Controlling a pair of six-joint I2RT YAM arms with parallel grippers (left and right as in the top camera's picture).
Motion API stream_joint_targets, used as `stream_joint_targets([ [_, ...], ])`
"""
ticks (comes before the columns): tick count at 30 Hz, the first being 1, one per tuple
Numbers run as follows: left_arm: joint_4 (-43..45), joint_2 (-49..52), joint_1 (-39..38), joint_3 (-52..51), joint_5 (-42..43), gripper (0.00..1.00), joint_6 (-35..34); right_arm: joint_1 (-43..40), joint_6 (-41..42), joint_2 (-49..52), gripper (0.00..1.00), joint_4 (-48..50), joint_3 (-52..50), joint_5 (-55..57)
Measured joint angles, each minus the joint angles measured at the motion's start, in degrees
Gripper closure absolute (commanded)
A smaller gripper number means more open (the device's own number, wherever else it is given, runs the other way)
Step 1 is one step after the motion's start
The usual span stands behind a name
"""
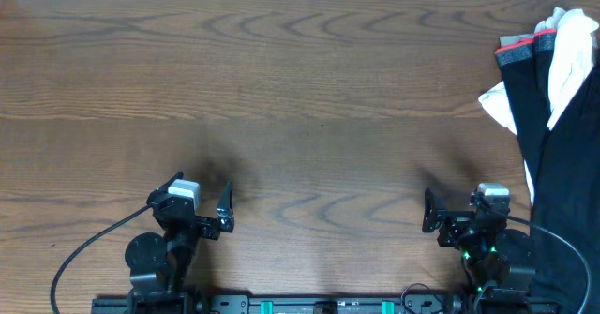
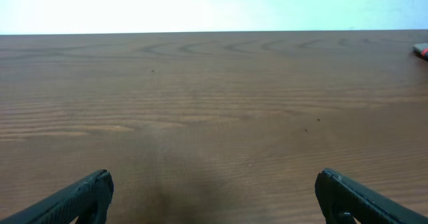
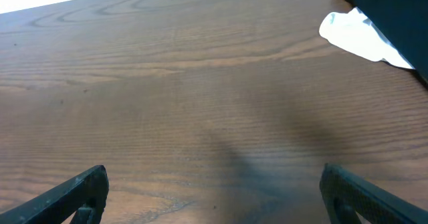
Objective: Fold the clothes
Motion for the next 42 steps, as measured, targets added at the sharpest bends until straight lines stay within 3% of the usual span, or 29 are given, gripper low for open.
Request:
stream_joint_targets([
  [10, 0.0, 0.0, 0.0, 0.0, 0.0, 0.02, -0.3, 0.0, 0.0, 0.0, 0.01, 0.3, 0.0, 0.0],
  [15, 0.0, 0.0, 0.0, 0.0, 0.9, 0.02, -4.3, 0.0, 0.2, 0.0, 0.01, 0.5, 0.0, -0.7],
  [26, -1.3, 4.6, 0.0, 1.7, 7.3, 0.02, -16.1, 0.0, 1.3, 0.1, 0.01, 0.9, 1.5, -18.9],
  [35, -7.9, 19.1, 0.0, 27.6, 5.1, 0.02, -18.3, 0.0, 1.4, 11.3, 0.01, -2.5, 21.7, -17.7],
  [42, -33.1, 45.0, 0.0, 53.2, 3.2, 0.02, -15.9, 0.0, 1.3, 39.4, 0.01, -22.5, 40.6, -7.7],
])
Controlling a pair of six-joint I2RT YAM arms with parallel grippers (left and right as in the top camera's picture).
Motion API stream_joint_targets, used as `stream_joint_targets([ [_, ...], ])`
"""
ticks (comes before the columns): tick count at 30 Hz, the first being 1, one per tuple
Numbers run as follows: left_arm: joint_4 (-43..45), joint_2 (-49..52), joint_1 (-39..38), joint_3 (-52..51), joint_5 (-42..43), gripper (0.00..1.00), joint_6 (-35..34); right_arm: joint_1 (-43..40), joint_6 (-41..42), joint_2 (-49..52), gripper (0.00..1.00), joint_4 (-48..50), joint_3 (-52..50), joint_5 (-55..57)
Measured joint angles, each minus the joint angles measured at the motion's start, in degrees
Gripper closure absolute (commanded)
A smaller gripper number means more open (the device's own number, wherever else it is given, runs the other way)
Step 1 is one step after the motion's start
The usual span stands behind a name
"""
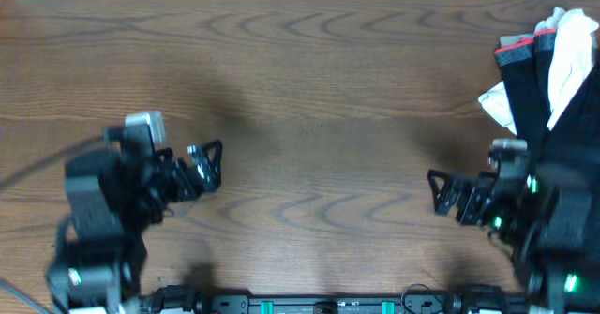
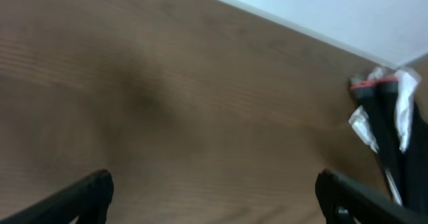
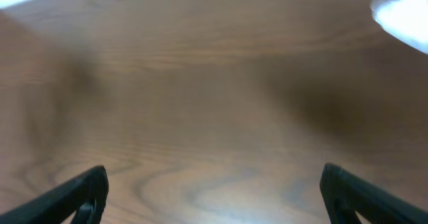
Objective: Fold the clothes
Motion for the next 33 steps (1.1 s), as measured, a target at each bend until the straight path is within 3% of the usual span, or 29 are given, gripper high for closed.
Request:
stream_joint_targets([
  [4, -14.3, 12.9, 0.0, 16.2, -3.5, 0.02, 2.3, 0.0, -3.6, 16.1, 0.01, -10.8, 14.9, 4.4],
  [7, -18.9, 19.7, 0.0, 25.2, -5.2, 0.02, 2.8, 0.0, -5.5, 24.9, 0.01, -14.7, 23.9, 5.2],
  [11, -20.7, 24.2, 0.0, 29.3, -6.0, 0.02, 3.5, -0.1, -5.4, 32.1, 0.01, -17.3, 29.6, 8.7],
  [15, -22.7, 25.8, 0.0, 29.3, -6.8, 0.02, 4.0, -3.5, 0.5, 35.7, 0.01, -17.3, 30.6, 16.6],
  [19, -23.3, 26.2, 0.0, 29.3, -6.9, 0.02, 4.2, -11.8, 4.0, 38.8, 0.02, -14.3, 30.6, 20.5],
  [21, -23.7, 26.2, 0.0, 29.4, -7.0, 0.02, 4.2, -16.1, 4.8, 40.9, 0.14, -11.7, 30.7, 21.2],
  [23, -24.4, 26.2, 0.0, 29.4, -7.1, 0.02, 4.2, -20.4, 5.7, 43.7, 0.2, -8.0, 30.8, 21.0],
  [33, -25.1, 26.2, 0.0, 29.4, -7.3, 0.02, 4.2, -29.3, 7.3, 58.7, 0.23, 8.4, 31.2, 14.5],
])
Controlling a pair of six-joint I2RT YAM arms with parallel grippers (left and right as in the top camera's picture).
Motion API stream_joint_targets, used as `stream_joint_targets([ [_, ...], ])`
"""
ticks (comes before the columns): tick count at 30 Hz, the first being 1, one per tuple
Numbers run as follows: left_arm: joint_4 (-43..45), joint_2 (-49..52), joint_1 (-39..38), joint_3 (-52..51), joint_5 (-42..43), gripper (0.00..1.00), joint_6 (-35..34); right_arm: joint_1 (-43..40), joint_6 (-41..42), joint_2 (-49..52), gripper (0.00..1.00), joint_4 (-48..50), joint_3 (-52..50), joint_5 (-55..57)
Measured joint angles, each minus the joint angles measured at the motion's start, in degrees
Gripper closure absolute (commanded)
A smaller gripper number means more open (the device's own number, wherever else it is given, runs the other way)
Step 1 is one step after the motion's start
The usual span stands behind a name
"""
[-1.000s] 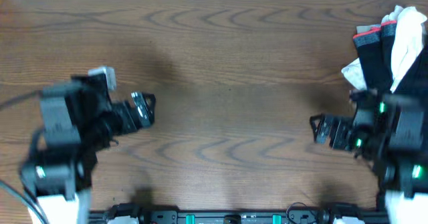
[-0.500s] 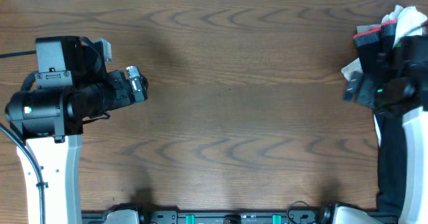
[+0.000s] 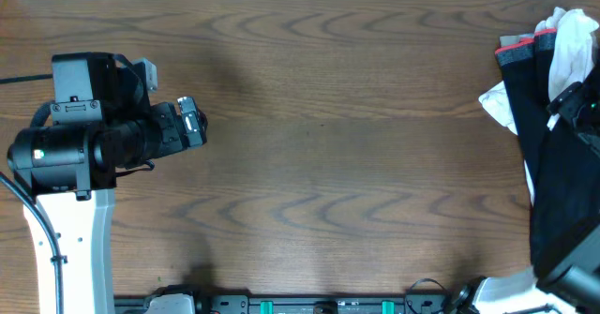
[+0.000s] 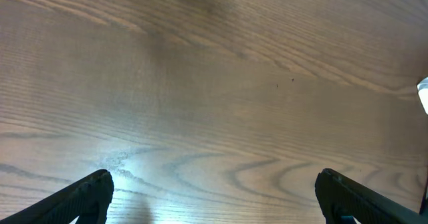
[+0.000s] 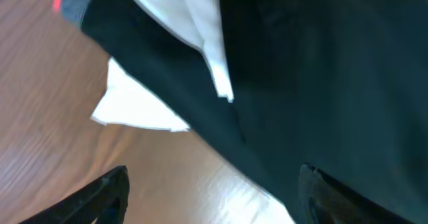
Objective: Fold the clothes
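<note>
The clothes lie heaped at the table's right edge: a black garment, a white garment and a grey waistband with a red stripe. In the right wrist view the black cloth fills the frame, with white cloth poking out beneath it. My right gripper hovers open over the pile's edge, nothing between its fingers. My left gripper is open above bare wood at the left, far from the clothes, and its fingers show at the frame's bottom.
The wooden table spreads between the two arms. The left arm's body and cable occupy the left side. The pile runs off the right edge of the overhead view.
My right gripper has moved from bare wood beside the pile to directly over the black and white clothes. My left arm has lifted higher and further left, gripper still open.
Both grippers sat open and low near the table's front edge. Then both arms were raised, left drifting leftwards and right toward the clothes pile. Now the right gripper hangs open over the pile while the left stays over bare wood.
</note>
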Motion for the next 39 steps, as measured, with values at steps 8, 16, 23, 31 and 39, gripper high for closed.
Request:
stream_joint_targets([
  [8, -0.5, 0.0, 0.0, 0.0, 0.0, 0.02, 0.0, -4.7, 1.7, 8.8, 0.32, 10.8, 0.0, -0.8],
  [16, -0.5, 0.0, 0.0, 0.0, 0.0, 0.02, 0.0, -7.5, 3.8, 9.6, 0.33, 18.3, 0.1, -0.7],
  [23, -0.6, 0.0, 0.0, 0.0, 0.0, 0.02, 0.0, -7.4, 4.1, 13.2, 0.37, 19.1, 0.8, -0.9],
  [31, -1.4, 0.0, 0.0, 0.0, 0.0, 0.02, 0.0, -7.4, 4.6, 16.5, 0.99, 18.7, 1.0, -1.6],
  [39, -1.4, 0.0, 0.0, 0.0, 0.0, 0.02, 0.0, -7.4, 4.8, 8.6, 0.99, 18.6, 1.0, -11.2],
])
